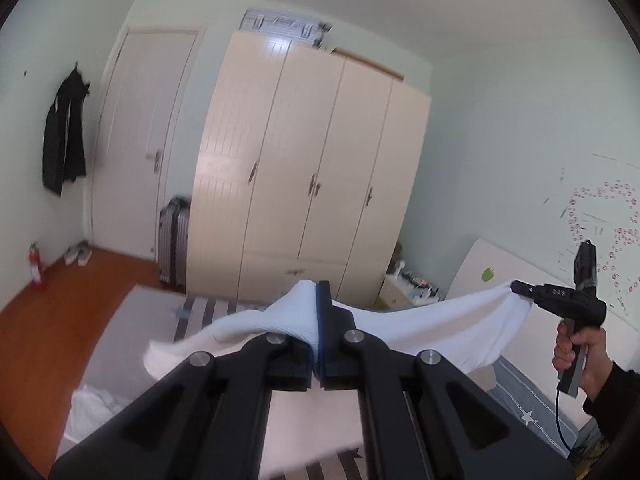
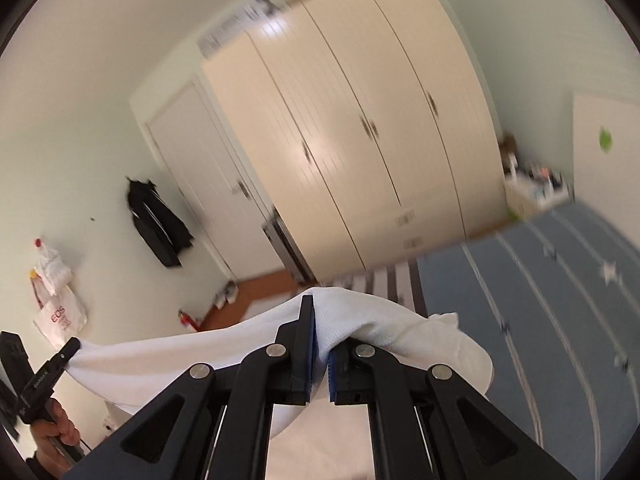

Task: Fold clothes
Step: 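Lift the garment with both grippers and flip it back onto the bed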

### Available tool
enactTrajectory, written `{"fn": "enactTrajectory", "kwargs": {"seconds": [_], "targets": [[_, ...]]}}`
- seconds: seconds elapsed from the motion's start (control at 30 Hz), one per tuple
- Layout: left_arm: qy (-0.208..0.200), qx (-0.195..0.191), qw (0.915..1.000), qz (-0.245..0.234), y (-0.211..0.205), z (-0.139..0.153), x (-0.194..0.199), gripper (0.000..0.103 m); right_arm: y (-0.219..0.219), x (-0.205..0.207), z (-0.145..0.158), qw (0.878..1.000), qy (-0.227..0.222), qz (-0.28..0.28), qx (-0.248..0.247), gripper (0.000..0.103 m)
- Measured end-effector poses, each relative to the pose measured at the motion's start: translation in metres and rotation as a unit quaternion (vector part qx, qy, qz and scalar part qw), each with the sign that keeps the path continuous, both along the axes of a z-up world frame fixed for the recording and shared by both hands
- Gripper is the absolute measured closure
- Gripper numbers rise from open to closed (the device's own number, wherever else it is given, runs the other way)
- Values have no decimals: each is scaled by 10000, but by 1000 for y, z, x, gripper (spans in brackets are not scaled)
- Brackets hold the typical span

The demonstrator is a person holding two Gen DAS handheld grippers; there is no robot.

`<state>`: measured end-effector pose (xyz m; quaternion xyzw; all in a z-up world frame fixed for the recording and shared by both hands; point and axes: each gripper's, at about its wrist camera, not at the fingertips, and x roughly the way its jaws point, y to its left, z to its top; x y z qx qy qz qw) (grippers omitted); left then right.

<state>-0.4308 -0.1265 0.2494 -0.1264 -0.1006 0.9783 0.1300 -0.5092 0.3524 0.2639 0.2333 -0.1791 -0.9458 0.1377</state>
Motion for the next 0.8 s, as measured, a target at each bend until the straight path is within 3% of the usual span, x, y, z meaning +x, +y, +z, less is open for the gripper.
{"fn": "enactTrajectory", "kwargs": {"seconds": [0.07,0.13,0.2,0.3,0.37,0.47,0.63,0.7,0.8], "targets": [[80,59,9999,-78,1,0,22,103,2,12,19,9997,219,80,17,99],[90,101,9998,-118,3,-11,48,103,3,31,17,9996,181,188,51,99],[-89,117,9998,-106,7,-42,78,103,2,50,-5,9991,-23,401,149,99],[-832,331,9960,-10,8,-126,124,103,-1,82,-72,9956,-667,575,306,99],[-1354,431,9898,127,8,-182,148,103,-3,105,-140,9894,-1263,647,314,98],[-2421,567,9673,497,2,-297,185,103,-8,142,-253,9701,-2230,796,538,99],[-4044,553,9085,901,-3,-492,235,103,-7,201,-454,9184,-3841,809,487,99],[-4525,330,8859,963,3,-547,249,103,-10,224,-517,8990,-4281,718,589,99],[-4871,207,8680,947,7,-592,266,103,-13,247,-565,8825,-4585,696,788,98]]}}
